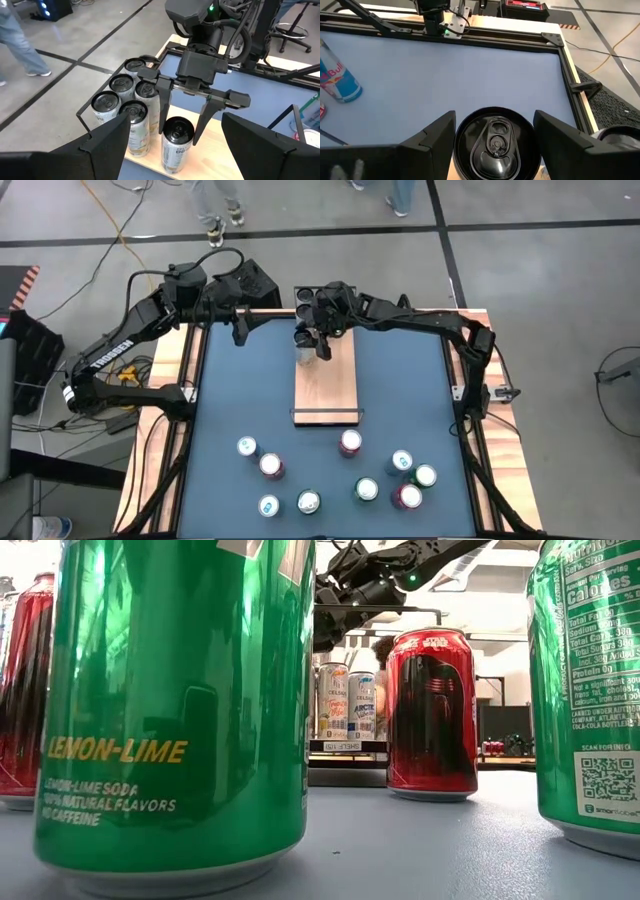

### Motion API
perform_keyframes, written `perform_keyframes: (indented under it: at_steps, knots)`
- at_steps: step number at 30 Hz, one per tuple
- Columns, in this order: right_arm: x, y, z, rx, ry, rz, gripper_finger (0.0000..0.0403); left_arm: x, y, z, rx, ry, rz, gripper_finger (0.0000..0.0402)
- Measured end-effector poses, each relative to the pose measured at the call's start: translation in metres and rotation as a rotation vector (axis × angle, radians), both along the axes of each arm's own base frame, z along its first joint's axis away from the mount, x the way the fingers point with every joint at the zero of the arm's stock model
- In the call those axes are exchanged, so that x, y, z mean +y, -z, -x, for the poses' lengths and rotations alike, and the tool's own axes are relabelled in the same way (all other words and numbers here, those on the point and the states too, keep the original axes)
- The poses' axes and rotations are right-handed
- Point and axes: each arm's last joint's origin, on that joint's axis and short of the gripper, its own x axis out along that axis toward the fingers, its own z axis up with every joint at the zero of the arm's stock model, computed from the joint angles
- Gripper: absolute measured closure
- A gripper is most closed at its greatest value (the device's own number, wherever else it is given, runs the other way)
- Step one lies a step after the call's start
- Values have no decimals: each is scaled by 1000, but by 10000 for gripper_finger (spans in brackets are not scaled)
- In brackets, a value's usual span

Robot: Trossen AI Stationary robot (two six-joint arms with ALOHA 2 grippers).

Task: Place canned beverage on shelf
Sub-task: Put the white yellow soda can on the shelf aligned with the other white yellow soda cans

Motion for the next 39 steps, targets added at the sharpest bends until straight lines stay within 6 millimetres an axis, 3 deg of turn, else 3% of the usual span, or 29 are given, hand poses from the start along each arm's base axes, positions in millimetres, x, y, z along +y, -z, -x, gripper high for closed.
perform_keyframes:
  at_steps: [9, 19, 25, 39]
  knots:
    - [1, 0, -1, 5, 21, 18, 137, 0, 0, 0, 0, 1, 1, 101]
    - [9, 10, -1, 107, 59, 65, 58, 0, 0, 0, -7, -3, 17, 101]
    - [15, 11, -2, 126, 57, 93, 61, 0, 0, 0, -7, -3, 17, 101]
    - [18, -21, -6, 93, 39, 159, 66, 0, 0, 0, -16, -13, 40, 101]
